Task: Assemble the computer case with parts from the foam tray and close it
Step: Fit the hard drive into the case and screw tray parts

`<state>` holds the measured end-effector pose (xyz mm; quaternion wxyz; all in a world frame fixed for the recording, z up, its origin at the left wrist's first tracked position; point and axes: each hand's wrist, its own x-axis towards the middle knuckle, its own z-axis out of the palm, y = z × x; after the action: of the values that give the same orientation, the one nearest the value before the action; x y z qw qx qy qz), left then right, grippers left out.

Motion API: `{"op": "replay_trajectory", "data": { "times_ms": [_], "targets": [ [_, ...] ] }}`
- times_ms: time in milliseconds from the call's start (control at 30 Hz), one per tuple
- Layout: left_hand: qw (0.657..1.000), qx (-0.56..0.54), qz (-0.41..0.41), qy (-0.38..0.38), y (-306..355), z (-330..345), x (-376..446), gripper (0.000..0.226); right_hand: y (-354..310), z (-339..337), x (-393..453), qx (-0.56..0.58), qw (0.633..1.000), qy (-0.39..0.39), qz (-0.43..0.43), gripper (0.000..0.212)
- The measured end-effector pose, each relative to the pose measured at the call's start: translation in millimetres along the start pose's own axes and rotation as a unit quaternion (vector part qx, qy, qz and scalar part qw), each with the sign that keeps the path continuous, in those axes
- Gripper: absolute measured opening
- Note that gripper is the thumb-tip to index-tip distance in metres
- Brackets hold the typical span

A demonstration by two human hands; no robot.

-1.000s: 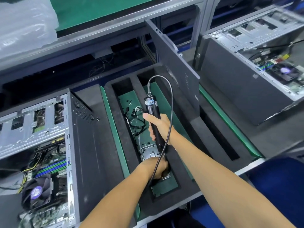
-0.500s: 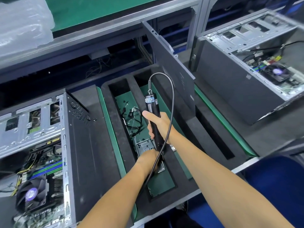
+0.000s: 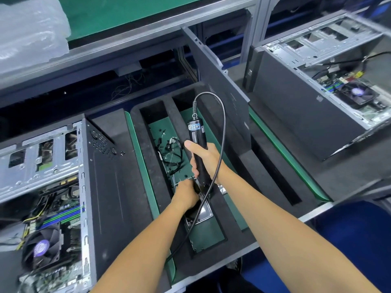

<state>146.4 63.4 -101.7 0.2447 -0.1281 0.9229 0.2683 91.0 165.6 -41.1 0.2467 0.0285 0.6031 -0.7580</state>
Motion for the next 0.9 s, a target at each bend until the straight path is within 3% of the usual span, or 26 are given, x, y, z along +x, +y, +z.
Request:
{"op": "replay_trajectory", "data": {
  "times_ms": [267,333,467,567,633,700,800,900],
  "targets": [
    [0.987,-0.14,-0.068,0.04,-2.0,-3.6,5.3,0.017,0.1,-0.6,1.9,0.003,1.0,0.0,-0.001,0.05],
    [0.967,-0.235,-0.089,0.036,0.4,-8.0,3.3,0.021,-3.9,0.4,2.0,0.003,1.0,-0.002,-0.013,0.048],
    [0.893,-0.431,-0.119,0.047,12.2,-34.5,-2.5,0.037,-35.0,12.0,0.6,0.042,0.996,-0.006,-0.076,0.045],
    [0.866,-0.49,-0.064,0.074,27.1,-80.4,-8.6,0.039,-80.4,33.6,-1.0,0.109,0.982,-0.001,-0.156,0.045],
    [0.845,-0.524,-0.014,0.103,35.2,-120.0,-19.7,0.025,-113.8,52.3,-3.1,0.154,0.964,0.008,-0.216,0.044],
    [0.804,-0.578,0.039,0.133,34.0,-159.1,-33.8,0.012,-144.7,72.8,-5.2,0.193,0.944,0.01,-0.269,0.041],
    [0.754,-0.626,0.115,0.161,14.0,-205.5,-58.0,0.013,-181.6,110.2,-11.2,0.236,0.919,0.011,-0.315,0.036],
    [0.733,-0.642,0.164,0.155,-13.9,-232.0,-81.8,0.014,-204.3,157.6,-14.9,0.246,0.908,0.005,-0.338,0.037]
  ]
}}
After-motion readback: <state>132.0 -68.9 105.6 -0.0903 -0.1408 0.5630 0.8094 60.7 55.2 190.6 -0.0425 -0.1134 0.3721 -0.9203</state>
